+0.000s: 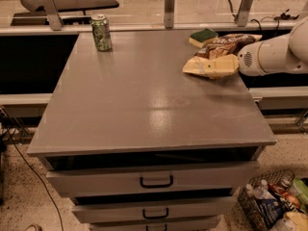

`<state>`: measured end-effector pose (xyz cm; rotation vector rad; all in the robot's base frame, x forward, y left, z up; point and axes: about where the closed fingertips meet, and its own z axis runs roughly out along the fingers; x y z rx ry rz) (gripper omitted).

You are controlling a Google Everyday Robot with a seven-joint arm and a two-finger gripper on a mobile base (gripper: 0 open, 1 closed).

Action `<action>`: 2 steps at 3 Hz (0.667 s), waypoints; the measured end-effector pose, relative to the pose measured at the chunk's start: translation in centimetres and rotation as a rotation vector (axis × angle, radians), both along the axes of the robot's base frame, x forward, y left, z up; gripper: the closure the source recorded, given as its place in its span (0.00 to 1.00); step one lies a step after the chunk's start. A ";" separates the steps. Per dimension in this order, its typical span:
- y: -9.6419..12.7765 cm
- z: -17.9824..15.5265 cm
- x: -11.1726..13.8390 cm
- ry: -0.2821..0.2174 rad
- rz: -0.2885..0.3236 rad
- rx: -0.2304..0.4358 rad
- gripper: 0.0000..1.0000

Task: Move brown chip bag near sponge

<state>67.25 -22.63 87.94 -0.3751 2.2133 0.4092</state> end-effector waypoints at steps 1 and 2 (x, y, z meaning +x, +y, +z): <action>-3.0 2.9 -2.2 -0.045 0.016 -0.092 0.00; -6.0 8.4 -5.3 -0.127 0.077 -0.236 0.00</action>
Offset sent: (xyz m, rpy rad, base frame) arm -0.1045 -0.1024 0.1780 -0.4697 -0.2499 0.1996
